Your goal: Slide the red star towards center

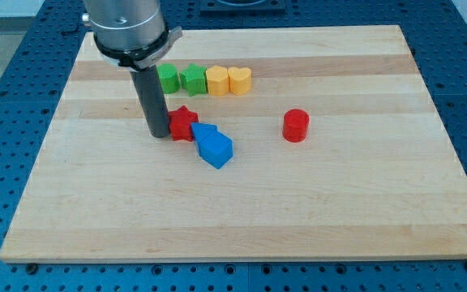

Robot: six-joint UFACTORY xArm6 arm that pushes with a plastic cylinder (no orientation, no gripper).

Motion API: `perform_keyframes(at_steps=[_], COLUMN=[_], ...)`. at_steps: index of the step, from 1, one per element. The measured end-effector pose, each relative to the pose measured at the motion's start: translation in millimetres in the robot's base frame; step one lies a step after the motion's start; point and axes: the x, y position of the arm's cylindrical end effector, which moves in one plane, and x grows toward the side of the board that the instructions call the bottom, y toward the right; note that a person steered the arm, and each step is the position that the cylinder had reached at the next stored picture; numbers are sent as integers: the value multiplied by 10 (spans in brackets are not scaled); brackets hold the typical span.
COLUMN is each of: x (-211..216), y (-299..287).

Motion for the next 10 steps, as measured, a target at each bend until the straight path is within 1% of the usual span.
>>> perform_keyframes(at_steps=[2, 3, 4, 5, 6, 8, 9, 10], x=[0, -1, -53, -196, -186, 117, 189, 144], y=[408, 503, 316, 315, 398, 376, 381, 526])
